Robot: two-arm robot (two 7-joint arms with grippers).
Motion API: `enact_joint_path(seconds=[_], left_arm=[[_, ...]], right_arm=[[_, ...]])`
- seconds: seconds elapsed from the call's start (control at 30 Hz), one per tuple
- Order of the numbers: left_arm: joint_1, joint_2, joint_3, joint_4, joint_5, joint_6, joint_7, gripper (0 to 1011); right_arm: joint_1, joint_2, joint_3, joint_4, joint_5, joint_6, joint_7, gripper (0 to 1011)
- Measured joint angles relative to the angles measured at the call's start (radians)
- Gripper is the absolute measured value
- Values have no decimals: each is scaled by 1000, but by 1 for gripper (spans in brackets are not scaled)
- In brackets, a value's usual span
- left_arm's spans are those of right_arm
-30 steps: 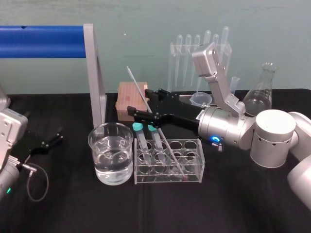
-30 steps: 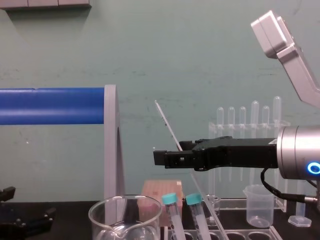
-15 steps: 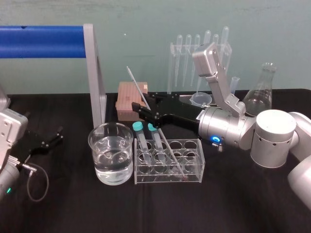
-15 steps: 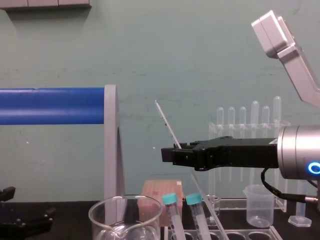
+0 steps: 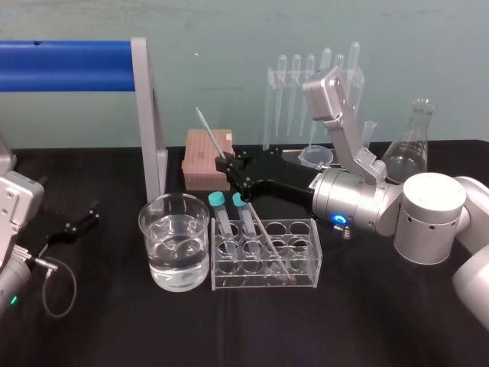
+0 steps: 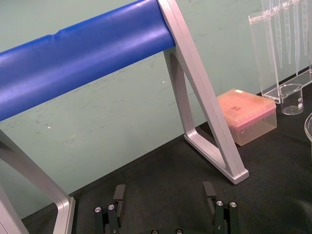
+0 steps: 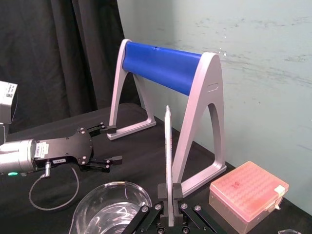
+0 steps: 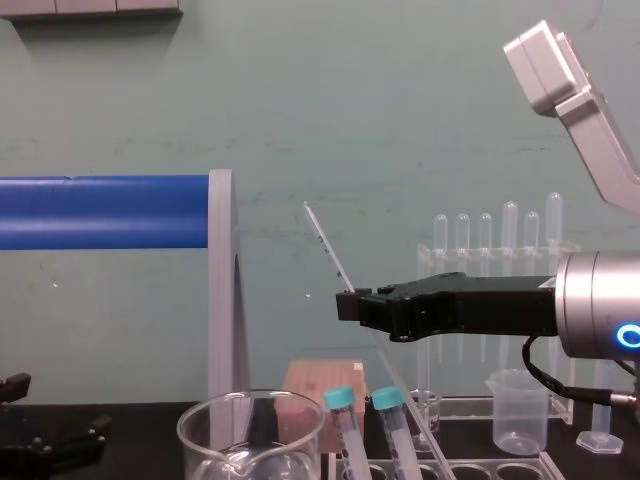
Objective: Hold the thermometer with one hand and immerse one end into the beaker, then reinsert it into the test tube rack.
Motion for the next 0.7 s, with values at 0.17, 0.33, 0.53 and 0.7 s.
enact_joint_path(seconds=[0.17, 0.33, 0.53, 0.7], left_arm=[[0, 0, 0, 0, 0, 0, 0, 1008], [0, 0, 0, 0, 0, 0, 0, 1008], [0, 0, 0, 0, 0, 0, 0, 1008], [0, 0, 0, 0, 0, 0, 0, 1008]], right_arm=[[-5, -1, 5, -1, -1, -5, 0, 55], [-26, -4, 33, -17, 7, -59, 11, 56], [-55, -5, 84, -67, 37, -168, 41, 56], [-74, 1, 132, -125, 77, -236, 66, 56]])
